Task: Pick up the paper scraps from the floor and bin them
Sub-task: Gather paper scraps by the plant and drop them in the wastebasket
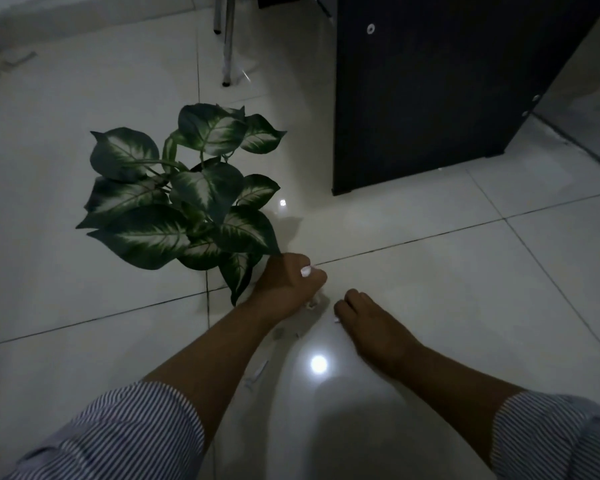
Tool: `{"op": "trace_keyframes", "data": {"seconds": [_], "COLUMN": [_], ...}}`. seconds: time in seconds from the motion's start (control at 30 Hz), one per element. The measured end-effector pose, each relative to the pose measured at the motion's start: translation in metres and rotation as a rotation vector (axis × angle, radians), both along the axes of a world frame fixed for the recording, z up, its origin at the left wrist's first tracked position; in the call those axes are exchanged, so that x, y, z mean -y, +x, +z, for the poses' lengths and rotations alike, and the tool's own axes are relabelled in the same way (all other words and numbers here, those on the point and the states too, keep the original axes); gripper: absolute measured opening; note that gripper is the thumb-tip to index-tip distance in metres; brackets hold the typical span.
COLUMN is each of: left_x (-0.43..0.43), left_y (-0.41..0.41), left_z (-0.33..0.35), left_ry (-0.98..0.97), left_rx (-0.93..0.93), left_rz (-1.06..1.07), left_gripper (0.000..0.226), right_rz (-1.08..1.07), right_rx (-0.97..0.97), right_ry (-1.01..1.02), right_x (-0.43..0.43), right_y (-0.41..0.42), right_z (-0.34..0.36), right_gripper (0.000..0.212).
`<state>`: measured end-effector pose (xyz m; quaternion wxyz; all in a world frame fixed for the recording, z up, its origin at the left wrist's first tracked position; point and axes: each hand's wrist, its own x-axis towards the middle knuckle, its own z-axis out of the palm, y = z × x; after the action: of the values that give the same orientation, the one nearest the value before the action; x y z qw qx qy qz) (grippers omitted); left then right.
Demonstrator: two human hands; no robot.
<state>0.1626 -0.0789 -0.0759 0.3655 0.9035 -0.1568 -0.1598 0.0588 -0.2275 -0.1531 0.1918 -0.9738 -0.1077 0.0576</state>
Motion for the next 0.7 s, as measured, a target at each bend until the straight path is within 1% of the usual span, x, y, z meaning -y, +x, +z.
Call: {"op": "trace_keyframes", "data": {"seconds": [0.07, 0.1, 0.17, 0.27, 0.37, 0.43, 0.47, 0.53, 0.6, 0.63, 0.7], "left_x": [-0.013, -0.021, -0.038, -0.057, -0.073, -0.085, -0.091, -0.101, -0.111, -0.115, -0.125], "left_y": [-0.006, -0.009, -0.015, -0.019, -0.016, -0.016, -0.017, -0.02, -0.023, -0.023, -0.023], "left_z": [-0.007, -0.011, -0.017, -0.019, -0.02, -0.024, -0.026, -0.031, -0.036, -0.038, -0.042], "left_ry": [0.082, 0.099, 0.079, 0.151, 0.202, 0.247, 0.271, 0.326, 0.371, 0.376, 0.379], "left_rx": [-0.034, -0.05, -0.074, -0.087, -0.043, -0.01, 0.002, 0.044, 0.055, 0.05, 0.04], "left_rz": [-0.092, -0.147, -0.248, -0.305, -0.319, -0.344, -0.356, -0.39, -0.405, -0.398, -0.371], "left_gripper": [0.047, 0.044, 0.035, 0.021, 0.018, 0.018, 0.017, 0.016, 0.017, 0.019, 0.021], "right_rz": [-0.054, -0.099, -0.161, -0.147, -0.123, -0.066, -0.053, -0.085, -0.064, -0.033, 0.049], "right_rx": [-0.025, -0.028, -0.039, -0.039, -0.017, 0.053, 0.089, 0.057, 0.059, 0.073, 0.106], "right_ry": [0.074, 0.108, 0.124, 0.09, 0.083, 0.078, 0.083, 0.055, -0.056, -0.107, -0.172], "right_x": [0.004, 0.006, 0.006, -0.002, -0.021, -0.034, -0.039, -0.048, -0.056, -0.06, -0.065], "right_y": [0.002, 0.005, 0.012, 0.024, 0.035, 0.041, 0.043, 0.047, 0.048, 0.048, 0.049], "right_z": [0.006, 0.007, 0.009, 0.01, 0.012, 0.012, 0.01, 0.008, 0.003, 0.002, 0.002], "right_gripper": [0.015, 0.017, 0.021, 0.023, 0.017, 0.011, 0.013, 0.037, 0.055, 0.057, 0.049]}}
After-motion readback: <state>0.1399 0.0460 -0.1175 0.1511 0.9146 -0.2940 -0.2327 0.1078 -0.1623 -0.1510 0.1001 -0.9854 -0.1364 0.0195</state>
